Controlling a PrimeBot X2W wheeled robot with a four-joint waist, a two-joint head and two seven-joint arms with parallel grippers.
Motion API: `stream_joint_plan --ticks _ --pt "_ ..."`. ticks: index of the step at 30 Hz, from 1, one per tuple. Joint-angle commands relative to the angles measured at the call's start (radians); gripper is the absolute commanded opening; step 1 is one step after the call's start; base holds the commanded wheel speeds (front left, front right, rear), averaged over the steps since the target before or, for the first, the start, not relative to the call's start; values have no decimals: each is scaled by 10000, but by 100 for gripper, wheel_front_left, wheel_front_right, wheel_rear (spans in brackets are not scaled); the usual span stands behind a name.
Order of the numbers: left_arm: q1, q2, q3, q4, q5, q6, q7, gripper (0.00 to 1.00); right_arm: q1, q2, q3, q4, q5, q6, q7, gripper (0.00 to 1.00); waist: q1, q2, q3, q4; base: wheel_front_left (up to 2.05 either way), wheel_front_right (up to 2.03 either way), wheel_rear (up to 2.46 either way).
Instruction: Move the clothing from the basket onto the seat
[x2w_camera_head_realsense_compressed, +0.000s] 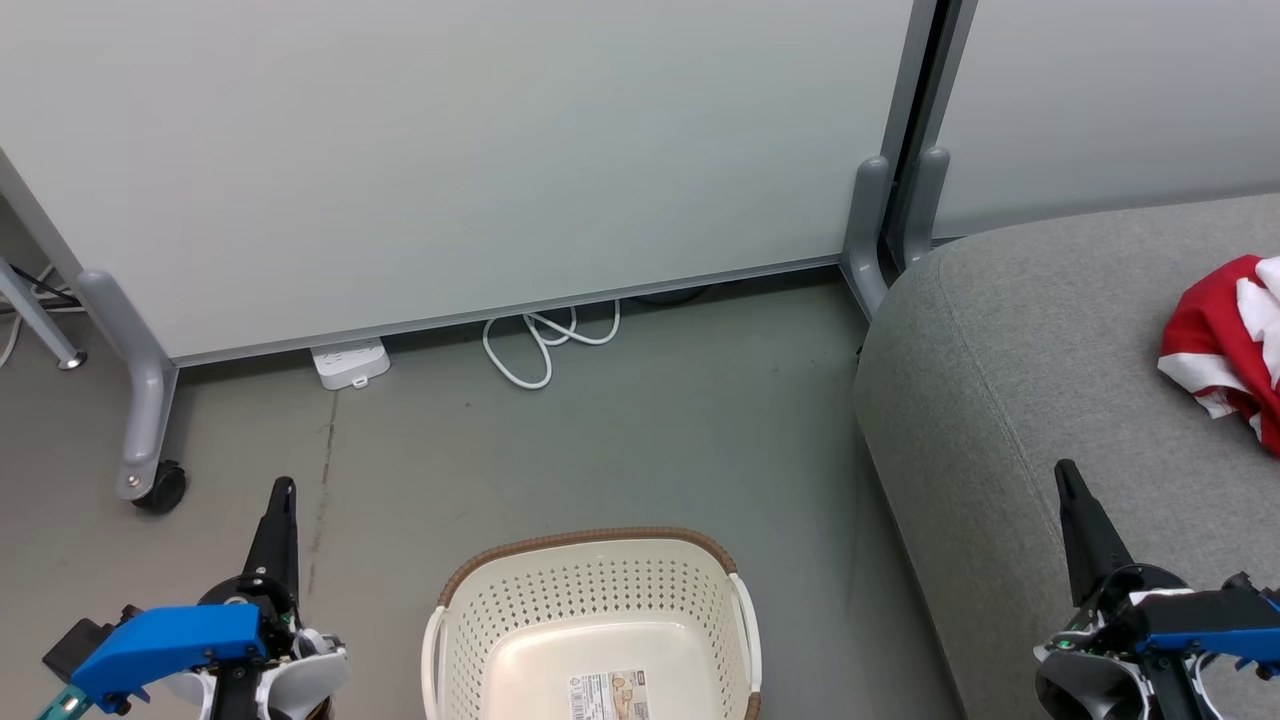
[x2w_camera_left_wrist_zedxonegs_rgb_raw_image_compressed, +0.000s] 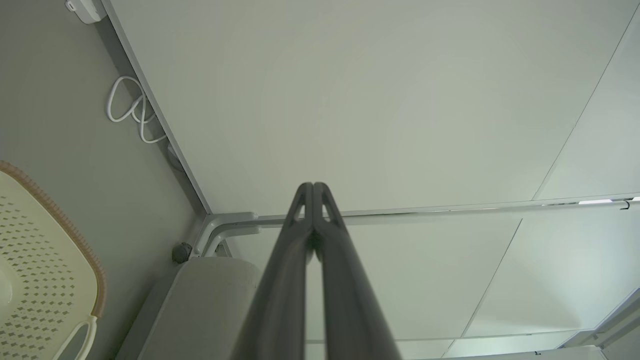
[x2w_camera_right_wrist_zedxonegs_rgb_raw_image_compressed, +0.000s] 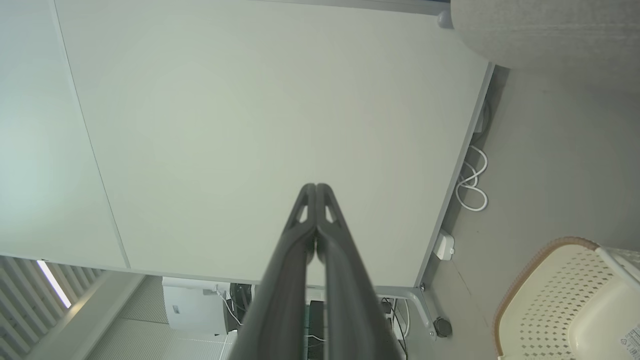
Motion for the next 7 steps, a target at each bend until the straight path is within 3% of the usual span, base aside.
stream_joint_plan --ticks 1,7 --pt "-118 5 21 -65 -138 -84 49 0 -131 28 -25 -46 167 6 37 0 -1 0 2 0 0 0 0" --pt "-159 5 65 -89 -554 -89 151 0 -151 39 -52 -56 569 6 139 0 -1 0 22 -3 0 0 0"
